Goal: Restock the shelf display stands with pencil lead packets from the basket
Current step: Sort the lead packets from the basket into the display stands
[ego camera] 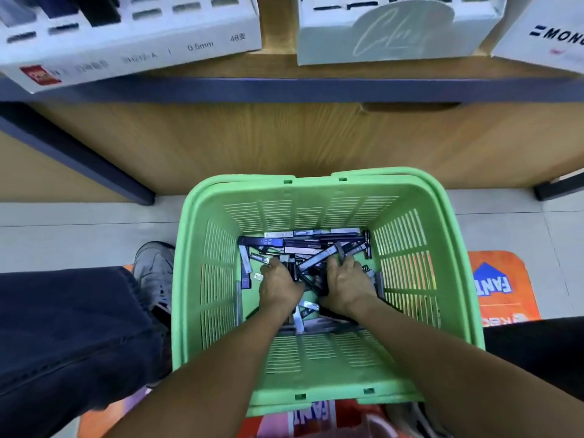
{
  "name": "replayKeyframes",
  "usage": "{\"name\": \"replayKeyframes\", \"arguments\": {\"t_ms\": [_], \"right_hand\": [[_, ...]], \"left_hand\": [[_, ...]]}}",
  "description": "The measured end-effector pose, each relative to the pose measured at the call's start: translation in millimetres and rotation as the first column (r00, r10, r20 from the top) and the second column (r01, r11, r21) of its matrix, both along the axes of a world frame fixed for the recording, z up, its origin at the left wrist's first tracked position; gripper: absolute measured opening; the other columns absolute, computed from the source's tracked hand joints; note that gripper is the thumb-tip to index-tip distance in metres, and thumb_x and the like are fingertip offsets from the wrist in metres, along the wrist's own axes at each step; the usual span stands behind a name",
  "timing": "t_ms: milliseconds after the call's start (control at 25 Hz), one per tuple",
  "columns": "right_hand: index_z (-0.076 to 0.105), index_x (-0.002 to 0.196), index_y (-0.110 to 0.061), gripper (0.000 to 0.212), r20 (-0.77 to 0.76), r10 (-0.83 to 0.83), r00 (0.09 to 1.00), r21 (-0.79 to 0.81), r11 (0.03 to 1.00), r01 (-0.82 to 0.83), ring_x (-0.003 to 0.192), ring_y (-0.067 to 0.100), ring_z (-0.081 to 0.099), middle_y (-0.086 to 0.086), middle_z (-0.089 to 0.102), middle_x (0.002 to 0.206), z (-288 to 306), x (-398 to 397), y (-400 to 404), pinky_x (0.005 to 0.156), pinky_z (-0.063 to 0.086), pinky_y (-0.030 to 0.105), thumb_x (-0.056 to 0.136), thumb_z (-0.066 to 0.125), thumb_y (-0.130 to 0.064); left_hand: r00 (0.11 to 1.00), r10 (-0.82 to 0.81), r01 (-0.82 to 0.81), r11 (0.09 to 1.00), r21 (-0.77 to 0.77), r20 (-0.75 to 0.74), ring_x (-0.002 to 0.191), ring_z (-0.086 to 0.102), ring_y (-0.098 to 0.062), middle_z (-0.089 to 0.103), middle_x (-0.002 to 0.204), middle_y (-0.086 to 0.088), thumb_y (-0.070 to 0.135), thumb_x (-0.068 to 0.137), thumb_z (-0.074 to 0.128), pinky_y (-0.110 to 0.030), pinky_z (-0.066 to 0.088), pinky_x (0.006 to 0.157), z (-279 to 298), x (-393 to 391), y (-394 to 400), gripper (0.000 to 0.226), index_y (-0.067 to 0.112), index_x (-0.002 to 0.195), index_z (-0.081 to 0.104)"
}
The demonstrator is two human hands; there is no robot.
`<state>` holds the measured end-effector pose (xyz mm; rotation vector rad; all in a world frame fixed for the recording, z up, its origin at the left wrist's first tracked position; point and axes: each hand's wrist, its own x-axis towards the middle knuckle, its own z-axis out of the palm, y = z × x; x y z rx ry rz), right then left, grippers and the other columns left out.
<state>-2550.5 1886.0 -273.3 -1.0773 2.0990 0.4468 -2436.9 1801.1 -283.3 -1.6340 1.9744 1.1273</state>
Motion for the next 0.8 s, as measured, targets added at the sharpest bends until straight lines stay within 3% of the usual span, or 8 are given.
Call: {"name": "replayKeyframes", "arguments": {"t_ms": [160,280,360,440,520,640,720,800], "right_hand": [[0.033,0.132,-0.010,0.072,0.128,-0.225,0.966,-0.057,0.971,0.234,0.106,0.036,0.055,0.020,0.042,0.125,-5,5,-7,0.083,0.051,0.037,0.084,0.076,-0.041],[0.046,0.121,-0.009,0.044,0.216,-0.347,0.913,-0.115,0.919,0.376,0.098,0.033,0.061,0.018,0.055,0.119,-9,5,-15,0.074,0.049,0.034,0.088,0.068,-0.030],[0.051,0.120,-0.010,0.038,0.281,-0.440,0.853,-0.117,0.867,0.485,0.096,0.030,0.063,0.015,0.062,0.115,-11,2,-19,0.077,0.054,0.035,0.089,0.067,-0.027],[0.048,0.128,-0.011,0.057,0.391,-0.527,0.755,-0.052,0.806,0.590,0.091,0.022,0.064,0.010,0.066,0.111,-7,-2,-21,0.075,0.056,0.032,0.083,0.077,-0.028],[0.049,0.126,-0.011,0.067,0.506,-0.563,0.653,0.028,0.768,0.640,0.094,0.020,0.066,0.007,0.067,0.108,-1,-7,-20,0.082,0.057,0.034,0.072,0.087,-0.025],[0.060,0.114,-0.010,0.055,0.714,-0.596,0.367,0.167,0.654,0.737,0.103,0.030,0.069,0.013,0.071,0.109,4,-17,-11,0.097,0.056,0.048,0.066,0.082,0.006],[0.055,0.133,-0.007,0.073,0.752,-0.641,0.157,0.302,0.546,0.782,0.114,0.034,0.065,0.017,0.065,0.124,7,-27,-5,0.098,0.055,0.045,0.069,0.066,0.025],[0.050,0.142,-0.007,0.077,0.758,-0.644,0.100,0.329,0.510,0.795,0.118,0.034,0.062,0.018,0.062,0.128,8,-35,1,0.100,0.054,0.043,0.075,0.054,0.030]], "left_hand": [[0.986,0.163,-0.160,0.984,0.074,-0.032,0.076,0.063,-0.024,0.061,0.086,-0.006,0.020,0.091,0.070,-0.032,0.050,0.060,2,-9,0,0.051,-0.002,0.129,0.044],[0.976,0.217,-0.207,0.959,0.192,-0.033,0.081,0.058,-0.023,0.060,0.096,-0.004,0.029,0.095,0.063,-0.029,0.045,0.059,6,-17,4,0.045,0.003,0.129,0.046],[0.951,0.305,-0.280,0.919,0.278,-0.052,0.092,0.060,-0.024,0.061,0.111,-0.007,0.034,0.097,0.055,-0.031,0.049,0.072,7,-19,8,0.049,0.007,0.136,0.043],[0.884,0.460,-0.391,0.825,0.407,-0.082,0.098,0.060,-0.022,0.061,0.113,-0.007,0.046,0.094,0.053,-0.035,0.050,0.086,5,-17,9,0.055,0.007,0.131,0.043],[0.800,0.592,-0.468,0.715,0.520,-0.095,0.100,0.060,-0.021,0.060,0.111,-0.005,0.059,0.085,0.063,-0.035,0.049,0.086,8,-14,10,0.067,0.008,0.125,0.045],[0.808,0.576,-0.440,0.730,0.523,-0.123,0.101,0.065,-0.022,0.066,0.112,-0.006,0.057,0.067,0.085,-0.039,0.057,0.089,7,-11,9,0.074,0.013,0.116,0.052],[0.808,0.574,-0.449,0.748,0.489,-0.135,0.098,0.066,-0.021,0.069,0.109,-0.006,0.045,0.061,0.093,-0.041,0.058,0.089,1,-10,11,0.066,0.017,0.108,0.056],[0.779,0.610,-0.484,0.735,0.476,-0.149,0.094,0.067,-0.020,0.070,0.108,-0.006,0.036,0.061,0.095,-0.037,0.058,0.082,1,-11,13,0.062,0.016,0.106,0.057]]}}
